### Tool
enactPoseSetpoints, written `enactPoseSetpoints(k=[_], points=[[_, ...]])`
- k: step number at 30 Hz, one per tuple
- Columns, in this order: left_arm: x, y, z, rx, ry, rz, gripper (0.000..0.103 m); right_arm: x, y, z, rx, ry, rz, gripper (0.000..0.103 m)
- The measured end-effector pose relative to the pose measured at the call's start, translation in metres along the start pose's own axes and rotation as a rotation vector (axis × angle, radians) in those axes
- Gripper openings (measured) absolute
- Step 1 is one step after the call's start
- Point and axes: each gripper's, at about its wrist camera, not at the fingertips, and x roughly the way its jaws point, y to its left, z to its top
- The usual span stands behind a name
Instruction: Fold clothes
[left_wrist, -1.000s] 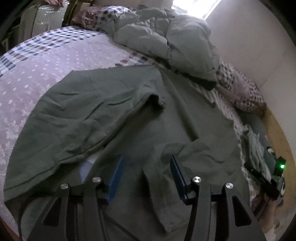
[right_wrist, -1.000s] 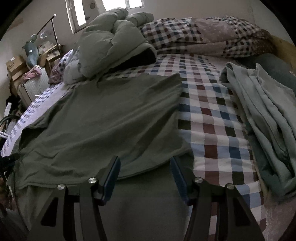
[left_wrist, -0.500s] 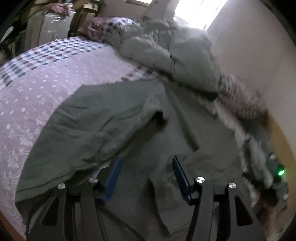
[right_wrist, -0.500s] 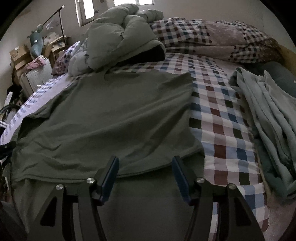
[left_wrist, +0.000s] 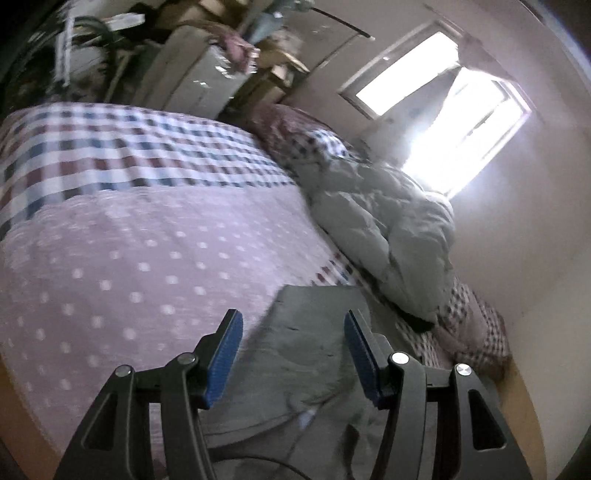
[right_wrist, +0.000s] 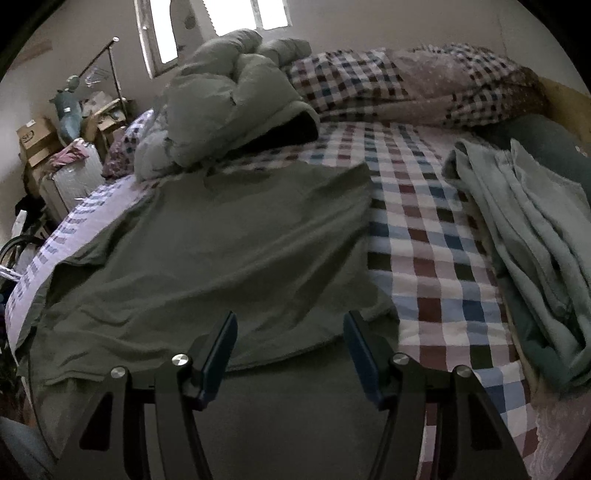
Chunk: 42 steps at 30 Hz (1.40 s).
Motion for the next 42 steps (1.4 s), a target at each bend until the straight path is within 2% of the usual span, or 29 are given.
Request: enactPoseSetpoints(k=[6, 8, 10, 11, 13, 16, 22, 26, 31, 34, 36, 38, 42], points=[[-0.020, 0.023, 0.008, -0.022, -0.058, 0.068, 0.061, -0.020, 0.031, 0.003, -0.049, -0.084, 0.063, 0.064], [-0.030, 0.035, 0.013, -0.055, -0.083, 0.064, 0.061, -0.025, 0.044, 0.002, -0.077, -0.101, 0.085, 0.065], [-0.033, 0.048, 0.015, -0.090, -0.067, 0.059, 0.061, -0.027, 0.057, -0.001, -0.105, -0.106, 0.096, 0.066], [-0.031, 0.053, 0.014, -0.104, -0.039, 0.058, 0.061, -0.027, 0.063, -0.002, -0.116, -0.103, 0.102, 0.066], [-0.020, 0.062, 0.007, -0.145, 0.066, 0.048, 0.061, -0.026, 0.075, -0.006, -0.135, -0.091, 0.114, 0.066], [-0.001, 0.073, -0.012, -0.277, 0.215, -0.017, 0.061, -0.023, 0.094, -0.010, -0.168, -0.075, 0.132, 0.067], [0.009, 0.075, -0.052, -0.467, 0.329, -0.122, 0.061, -0.021, 0.132, -0.019, -0.243, -0.063, 0.179, 0.067], [0.007, 0.068, -0.062, -0.493, 0.340, -0.135, 0.061, -0.017, 0.147, -0.026, -0.278, -0.051, 0.201, 0.067], [-0.006, 0.065, -0.065, -0.542, 0.292, -0.185, 0.061, -0.017, 0.151, -0.030, -0.298, -0.045, 0.211, 0.067], [-0.003, 0.061, -0.073, -0.557, 0.317, -0.192, 0.061, -0.016, 0.148, -0.029, -0.285, -0.047, 0.217, 0.067], [0.003, 0.060, -0.079, -0.557, 0.334, -0.156, 0.061, -0.016, 0.146, -0.028, -0.277, -0.048, 0.220, 0.067], [0.007, 0.059, -0.078, -0.545, 0.313, -0.105, 0.061, -0.015, 0.145, -0.028, -0.271, -0.049, 0.219, 0.068], [0.009, 0.059, -0.067, -0.537, 0.218, -0.040, 0.061, -0.015, 0.146, -0.028, -0.267, -0.051, 0.215, 0.069]])
